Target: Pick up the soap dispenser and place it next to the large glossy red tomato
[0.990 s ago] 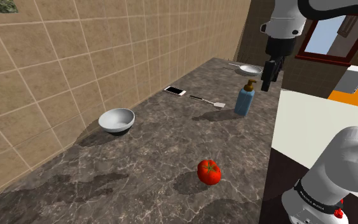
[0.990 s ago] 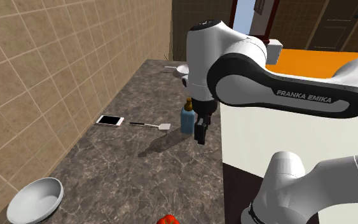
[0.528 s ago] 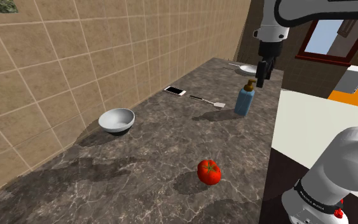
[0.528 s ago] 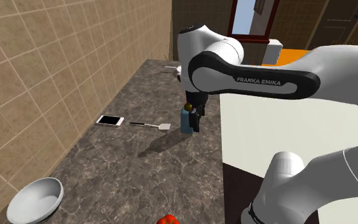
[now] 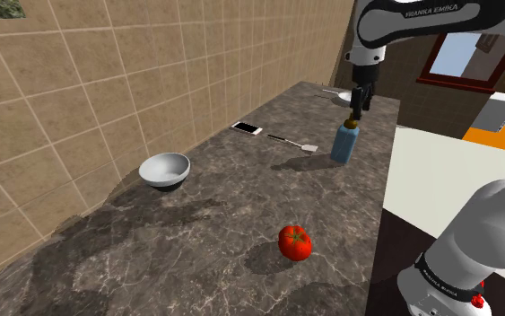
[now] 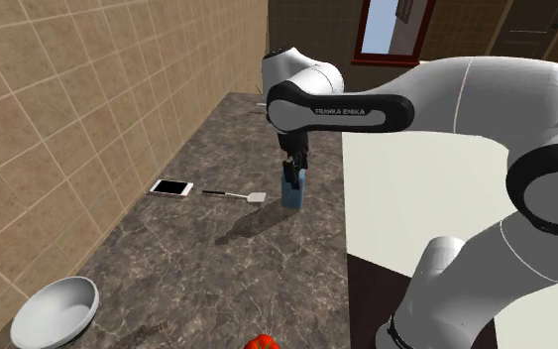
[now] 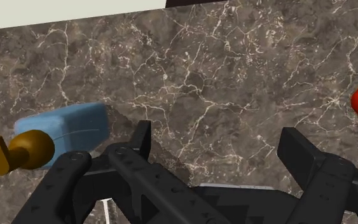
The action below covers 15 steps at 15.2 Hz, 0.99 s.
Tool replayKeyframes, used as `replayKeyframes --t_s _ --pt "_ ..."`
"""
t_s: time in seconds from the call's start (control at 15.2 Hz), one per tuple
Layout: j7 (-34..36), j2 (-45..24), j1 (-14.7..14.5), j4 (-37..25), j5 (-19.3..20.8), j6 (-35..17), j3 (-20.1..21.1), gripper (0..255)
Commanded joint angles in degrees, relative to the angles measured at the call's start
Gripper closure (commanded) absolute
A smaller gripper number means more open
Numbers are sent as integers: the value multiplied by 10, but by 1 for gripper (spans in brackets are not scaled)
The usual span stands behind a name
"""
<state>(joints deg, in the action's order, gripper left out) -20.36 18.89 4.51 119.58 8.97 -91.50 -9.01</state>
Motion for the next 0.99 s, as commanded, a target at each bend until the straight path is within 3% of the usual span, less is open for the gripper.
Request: replayKeyframes --t_s 0.0,0.46,0.92 --pt "-24 -40 7 -28 5 -6 -16 0" --pt "-100 -190 32 -142 1 -21 -57 0" --pt "-173 -358 71 -299 -21 -8 -80 0"
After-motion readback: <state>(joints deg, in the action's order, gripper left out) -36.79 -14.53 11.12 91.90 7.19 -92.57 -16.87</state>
